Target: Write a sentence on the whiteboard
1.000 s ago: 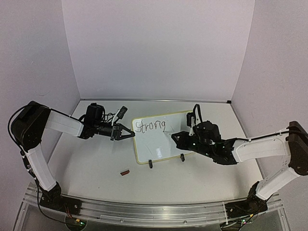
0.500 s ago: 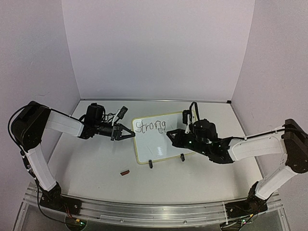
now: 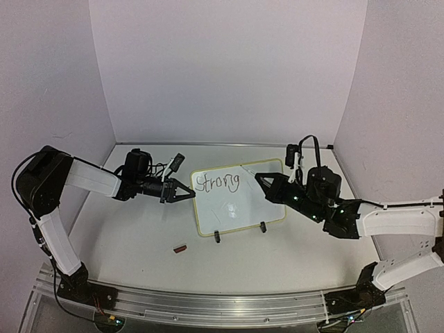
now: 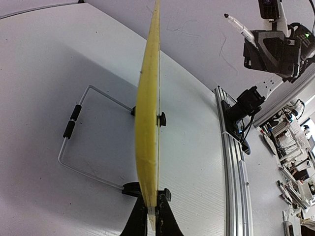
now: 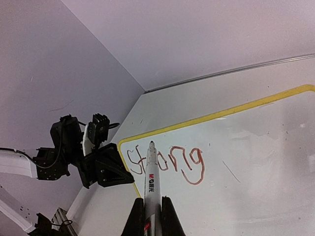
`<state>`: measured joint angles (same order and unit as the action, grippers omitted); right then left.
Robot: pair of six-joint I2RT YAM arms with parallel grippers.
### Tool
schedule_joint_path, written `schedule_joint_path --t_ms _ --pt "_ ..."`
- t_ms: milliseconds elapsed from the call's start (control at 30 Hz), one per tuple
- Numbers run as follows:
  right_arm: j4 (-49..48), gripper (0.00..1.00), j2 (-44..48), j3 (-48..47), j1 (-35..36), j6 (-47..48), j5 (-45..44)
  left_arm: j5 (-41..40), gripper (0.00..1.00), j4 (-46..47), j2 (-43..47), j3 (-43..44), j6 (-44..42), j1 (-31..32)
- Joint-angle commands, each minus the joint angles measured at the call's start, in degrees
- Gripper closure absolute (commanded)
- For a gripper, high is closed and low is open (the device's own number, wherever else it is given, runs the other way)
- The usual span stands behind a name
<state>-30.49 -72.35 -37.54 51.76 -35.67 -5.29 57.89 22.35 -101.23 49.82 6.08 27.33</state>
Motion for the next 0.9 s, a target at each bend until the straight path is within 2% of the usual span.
schedule_joint_path --t_ms 0,667,867 --pt "4.01 1.00 2.57 0.71 -1.16 3.00 -2.28 -1.19 1.00 -3.10 0.77 0.41 -2.13 0.88" --pt "4.32 1.00 4.91 4.07 -9.04 8.68 11.85 -2.16 1.00 -3.75 1.10 0.23 -2.69 0.88" --pt "4.48 1.00 3.09 3.26 -9.37 9.42 13.10 -2.74 1.00 -4.48 1.28 0.27 -3.24 0.88"
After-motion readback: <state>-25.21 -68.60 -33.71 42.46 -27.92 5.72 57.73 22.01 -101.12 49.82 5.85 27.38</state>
